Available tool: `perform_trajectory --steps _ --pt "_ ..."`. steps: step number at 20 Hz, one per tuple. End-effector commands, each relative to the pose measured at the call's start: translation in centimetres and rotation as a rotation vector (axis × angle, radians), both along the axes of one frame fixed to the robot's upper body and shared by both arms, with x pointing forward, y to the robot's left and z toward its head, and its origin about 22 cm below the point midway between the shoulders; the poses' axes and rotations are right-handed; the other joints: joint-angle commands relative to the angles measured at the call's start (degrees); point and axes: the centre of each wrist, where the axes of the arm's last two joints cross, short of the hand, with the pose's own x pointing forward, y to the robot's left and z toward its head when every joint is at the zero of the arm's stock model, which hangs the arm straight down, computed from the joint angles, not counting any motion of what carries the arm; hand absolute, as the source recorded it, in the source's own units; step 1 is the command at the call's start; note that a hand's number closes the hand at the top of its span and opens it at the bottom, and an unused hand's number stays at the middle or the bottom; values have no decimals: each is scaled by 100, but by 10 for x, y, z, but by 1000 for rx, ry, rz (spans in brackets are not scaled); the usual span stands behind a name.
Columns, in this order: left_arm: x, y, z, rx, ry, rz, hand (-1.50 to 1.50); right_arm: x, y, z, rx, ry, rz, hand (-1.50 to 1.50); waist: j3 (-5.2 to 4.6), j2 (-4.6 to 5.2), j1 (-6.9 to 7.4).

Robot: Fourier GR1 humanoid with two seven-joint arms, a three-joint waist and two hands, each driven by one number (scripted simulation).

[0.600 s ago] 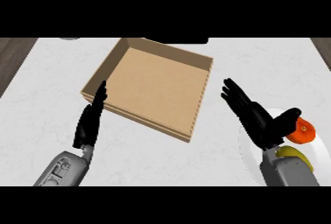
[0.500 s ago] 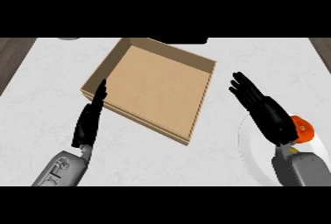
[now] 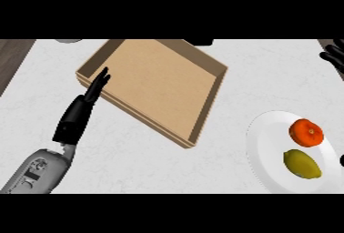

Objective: Pick the lemon from the plate and place it in the cardboard box

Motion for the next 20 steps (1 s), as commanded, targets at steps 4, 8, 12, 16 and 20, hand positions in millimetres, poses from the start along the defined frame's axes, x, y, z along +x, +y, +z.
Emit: perform_trajectory --steps 4,8,12,16,20 --pt "-1 19 15 10 -34 -87 0 -19 -52 46 -173 -227 211 -150 23 61 99" --pt "-5 21 16 -10 -29 -105 0 -27 -54 61 -307 -294 240 -150 17 47 131" --pt "-5 30 7 4 -33 -85 0 -37 -26 72 -610 -322 285 -150 -4 53 98" --pt "-4 21 9 -13 -30 -100 0 -45 -9 60 -799 -371 374 -150 -4 54 72" --pt "-8 21 17 7 -12 -92 0 -58 -9 34 -948 -423 426 -150 -8 -3 6"
